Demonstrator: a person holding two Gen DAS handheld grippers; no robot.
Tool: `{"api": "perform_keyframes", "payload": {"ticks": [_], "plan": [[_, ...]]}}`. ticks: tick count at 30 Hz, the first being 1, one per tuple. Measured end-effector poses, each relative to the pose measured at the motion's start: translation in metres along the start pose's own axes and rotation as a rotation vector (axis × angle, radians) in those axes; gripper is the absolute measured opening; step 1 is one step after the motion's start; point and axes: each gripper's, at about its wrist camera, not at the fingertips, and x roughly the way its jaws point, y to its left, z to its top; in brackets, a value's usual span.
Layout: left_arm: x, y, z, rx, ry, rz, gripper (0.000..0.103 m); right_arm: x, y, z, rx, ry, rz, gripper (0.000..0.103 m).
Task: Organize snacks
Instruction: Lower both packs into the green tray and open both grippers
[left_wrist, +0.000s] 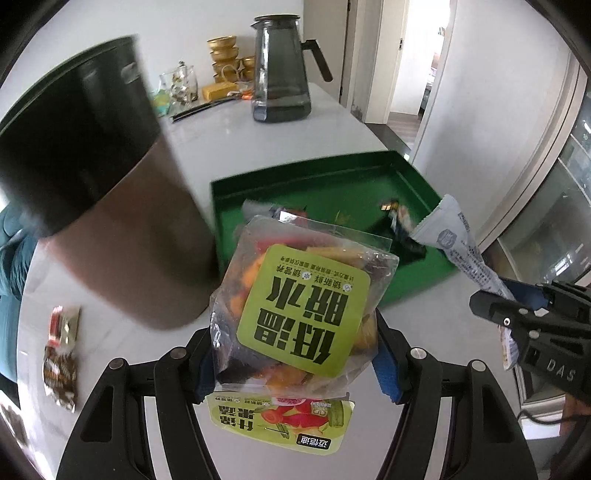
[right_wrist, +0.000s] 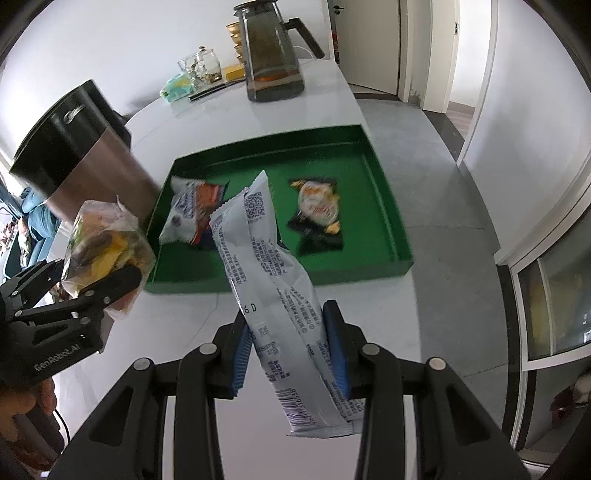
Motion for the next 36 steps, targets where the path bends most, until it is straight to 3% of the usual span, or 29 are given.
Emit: {"api": "perform_keyframes", "payload": {"ticks": [16, 36], "plan": [[0.054, -0.024, 0.053, -0.027, 0.017, 0.016, 0.063, 0.05, -0.027, 0.074, 0.015, 0.034, -0.011, 0.01], [0.091, -0.036, 0.061, -0.019, 0.068, 0.019, 0.063, 0.098, -0.045, 0.085, 0.02, 0.106, -0.024, 0.01]]}}
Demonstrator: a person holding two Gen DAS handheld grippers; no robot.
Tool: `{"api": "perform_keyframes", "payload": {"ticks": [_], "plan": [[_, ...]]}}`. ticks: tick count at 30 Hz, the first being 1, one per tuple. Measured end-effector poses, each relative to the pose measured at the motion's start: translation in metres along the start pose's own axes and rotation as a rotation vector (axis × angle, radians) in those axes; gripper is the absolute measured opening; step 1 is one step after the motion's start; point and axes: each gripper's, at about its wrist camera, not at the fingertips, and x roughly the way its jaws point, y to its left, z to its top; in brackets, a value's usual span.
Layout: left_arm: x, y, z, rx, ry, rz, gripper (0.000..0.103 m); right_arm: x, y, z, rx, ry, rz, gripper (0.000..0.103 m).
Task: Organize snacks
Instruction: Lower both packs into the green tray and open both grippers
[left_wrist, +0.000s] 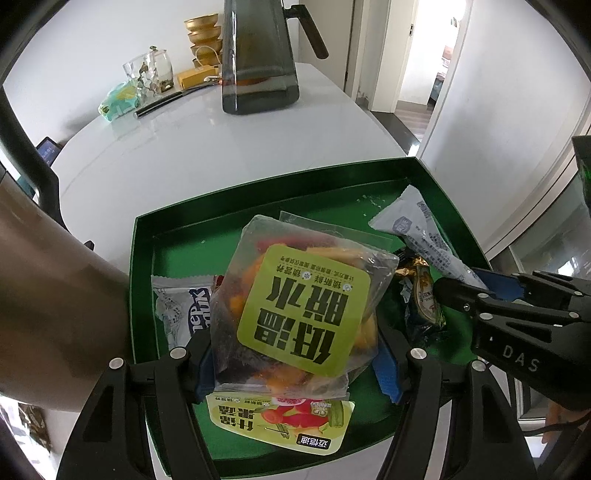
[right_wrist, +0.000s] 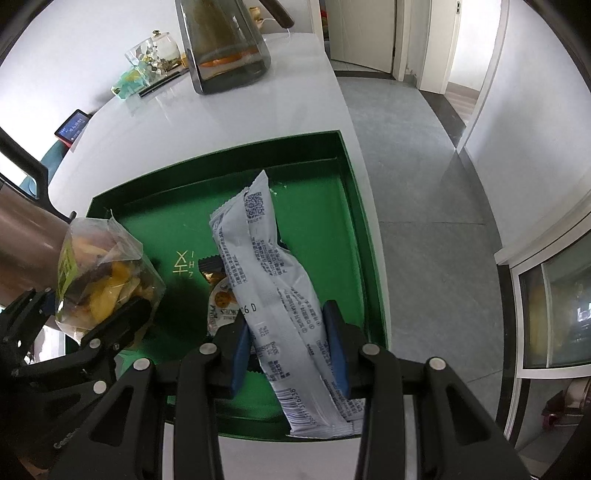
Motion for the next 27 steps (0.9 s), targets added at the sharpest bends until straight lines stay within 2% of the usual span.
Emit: {"api": "perform_keyframes", "payload": {"ticks": [19, 25, 27], "plan": [[0.005, -0.006, 0.003, 0.007, 0.015, 0.009, 0.065, -0.004, -0.009, -0.002, 0.057, -0.009, 0.018, 0.015], [0.001, -0.007, 0.002, 0.012, 0.009, 0.016, 0.07, -0.013, -0.011, 0.003, 0.075, -0.029, 0.031, 0.027], [-0.003, -0.008, 0.002, 0.014, -0.001, 0.016, 0.079, -0.015, -0.011, 0.003, 0.085, -0.032, 0.033, 0.029]]}}
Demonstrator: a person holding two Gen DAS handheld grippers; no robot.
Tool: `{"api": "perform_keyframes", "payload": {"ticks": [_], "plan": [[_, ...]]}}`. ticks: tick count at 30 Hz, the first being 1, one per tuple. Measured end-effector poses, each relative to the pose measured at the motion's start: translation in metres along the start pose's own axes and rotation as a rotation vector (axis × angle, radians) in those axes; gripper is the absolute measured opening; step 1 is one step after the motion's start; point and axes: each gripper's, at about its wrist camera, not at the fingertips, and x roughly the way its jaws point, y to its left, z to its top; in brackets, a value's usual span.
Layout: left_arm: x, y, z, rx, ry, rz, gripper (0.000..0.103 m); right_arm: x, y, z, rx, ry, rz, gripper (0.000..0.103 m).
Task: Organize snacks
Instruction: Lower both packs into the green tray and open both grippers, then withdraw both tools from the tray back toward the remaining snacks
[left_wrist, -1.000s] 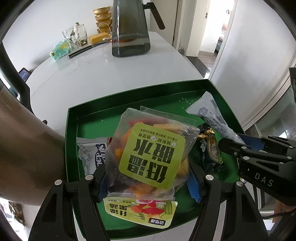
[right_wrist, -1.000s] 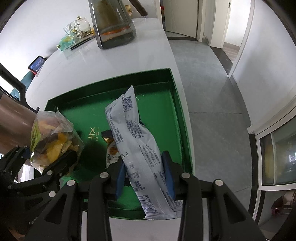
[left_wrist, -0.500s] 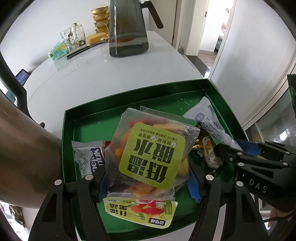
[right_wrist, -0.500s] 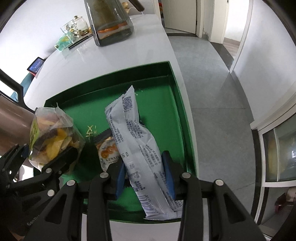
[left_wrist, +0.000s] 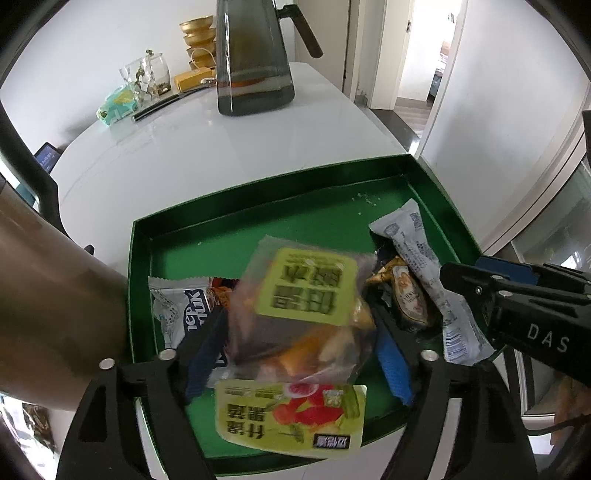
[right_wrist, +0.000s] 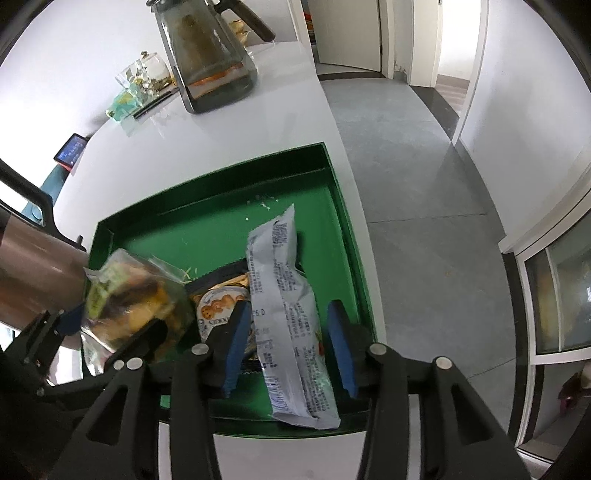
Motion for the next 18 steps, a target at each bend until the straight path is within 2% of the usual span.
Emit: {"api": "perform_keyframes", "payload": {"ticks": [2, 3, 6, 9, 12, 18], "plan": [[-0.004, -0.001, 0.0, 0.004, -0.014, 0.012, 0.086, -0.003, 0.0, -0.001, 0.006, -0.006, 0.002, 0.04], [-0.006, -0.001, 0.0, 0.007, -0.02, 0.016, 0.09, -0.005, 0.0, -0.001, 0.009, -0.01, 0.003, 0.051], [-0.011, -0.001, 0.0, 0.004, -0.028, 0.013, 0.09, -0.011, 0.002, -0.002, 0.013, -0.024, 0.001, 0.06], [-0.017, -0.001, -0.002, 0.004, -0.034, 0.011, 0.091, -0.018, 0.006, -0.003, 0.007, -0.04, -0.007, 0.102], [-0.023, -0.001, -0.006, 0.004, -0.04, 0.009, 0.098, -0.028, 0.011, -0.006, 0.001, -0.064, -0.008, 0.103], [-0.035, 0.003, -0.015, -0.005, -0.048, 0.007, 0.098, -0.044, 0.019, -0.014, -0.013, -0.102, -0.017, 0.103]]}}
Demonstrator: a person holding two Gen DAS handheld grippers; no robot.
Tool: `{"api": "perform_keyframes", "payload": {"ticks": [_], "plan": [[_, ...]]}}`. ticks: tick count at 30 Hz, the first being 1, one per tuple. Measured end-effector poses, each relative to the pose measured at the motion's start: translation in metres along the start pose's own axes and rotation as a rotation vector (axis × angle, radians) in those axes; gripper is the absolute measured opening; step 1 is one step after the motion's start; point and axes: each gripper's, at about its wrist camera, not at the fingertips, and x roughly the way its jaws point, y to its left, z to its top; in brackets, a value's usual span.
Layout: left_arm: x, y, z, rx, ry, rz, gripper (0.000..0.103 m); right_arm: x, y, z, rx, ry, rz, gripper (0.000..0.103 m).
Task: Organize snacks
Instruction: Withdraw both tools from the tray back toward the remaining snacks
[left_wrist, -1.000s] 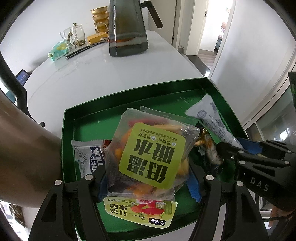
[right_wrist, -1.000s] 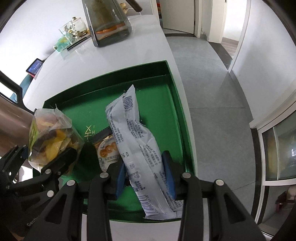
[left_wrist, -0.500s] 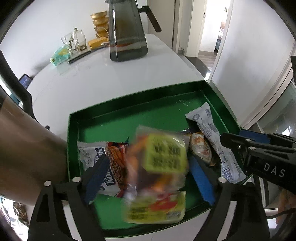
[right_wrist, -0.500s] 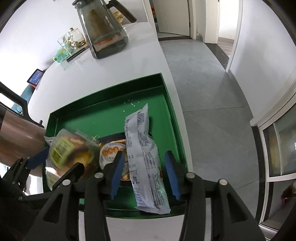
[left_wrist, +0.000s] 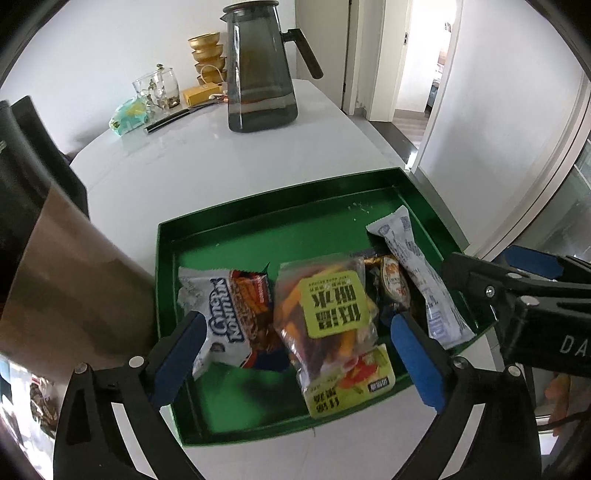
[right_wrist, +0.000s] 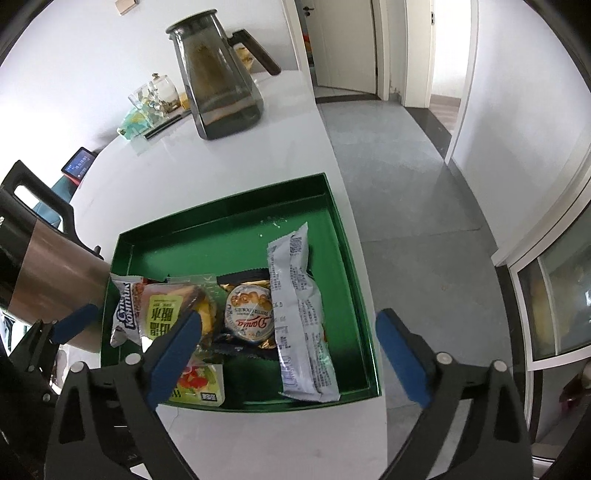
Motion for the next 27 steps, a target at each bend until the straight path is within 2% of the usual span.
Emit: {"api": "perform_keyframes", "payload": {"ticks": [7, 14, 27], "plan": [[-0.021, 0.01, -0.016, -0.012, -0.008, -0.003, 0.101, -0.02, 0.013, -0.014, -0.028, -0.032, -0.024, 0.103], [-0.046, 0.026, -0.04, -0.022, -0.016, -0.004, 0.101, -0.041, 0.028, -0.03, -0.036, -0.039, -0.009, 0.103], [-0.082, 0.082, -0.083, -0.091, -0.029, 0.041, 0.101, -0.053, 0.08, -0.067, -0.062, -0.05, 0.028, 0.103]]}}
